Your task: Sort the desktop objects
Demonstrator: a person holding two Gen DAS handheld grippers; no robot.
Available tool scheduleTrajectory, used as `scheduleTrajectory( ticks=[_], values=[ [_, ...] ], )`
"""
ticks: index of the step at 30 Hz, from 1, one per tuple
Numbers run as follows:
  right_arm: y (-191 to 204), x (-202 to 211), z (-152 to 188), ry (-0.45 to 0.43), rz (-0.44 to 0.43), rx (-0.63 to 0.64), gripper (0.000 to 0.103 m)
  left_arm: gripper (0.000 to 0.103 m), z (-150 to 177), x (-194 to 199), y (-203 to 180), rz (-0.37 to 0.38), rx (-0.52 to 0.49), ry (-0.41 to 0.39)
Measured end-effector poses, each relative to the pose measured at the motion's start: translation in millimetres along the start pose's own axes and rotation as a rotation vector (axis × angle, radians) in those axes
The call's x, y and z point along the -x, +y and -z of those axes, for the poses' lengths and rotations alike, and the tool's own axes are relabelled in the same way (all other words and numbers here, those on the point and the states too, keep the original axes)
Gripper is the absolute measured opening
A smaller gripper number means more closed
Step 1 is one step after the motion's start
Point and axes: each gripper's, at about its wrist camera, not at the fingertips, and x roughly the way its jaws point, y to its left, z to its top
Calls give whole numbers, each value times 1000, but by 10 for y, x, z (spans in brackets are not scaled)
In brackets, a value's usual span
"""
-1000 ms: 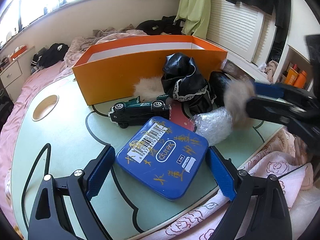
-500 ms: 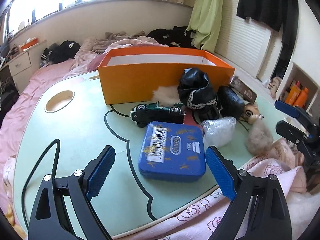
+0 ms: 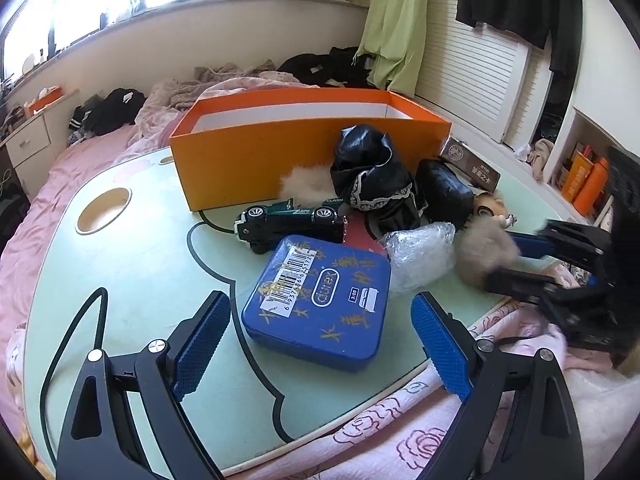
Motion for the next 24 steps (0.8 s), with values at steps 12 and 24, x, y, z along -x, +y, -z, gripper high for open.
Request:
scheduleTrajectory(
  ticks=[12,24],
  values=[
    [-530,182,-613,-47,130,-125,69,92,-714,226,744,-182,115,-97],
    [-849,-624,-1051,196,196,-180,45,93,-1113,-551,1118,-3,346,26]
  ],
)
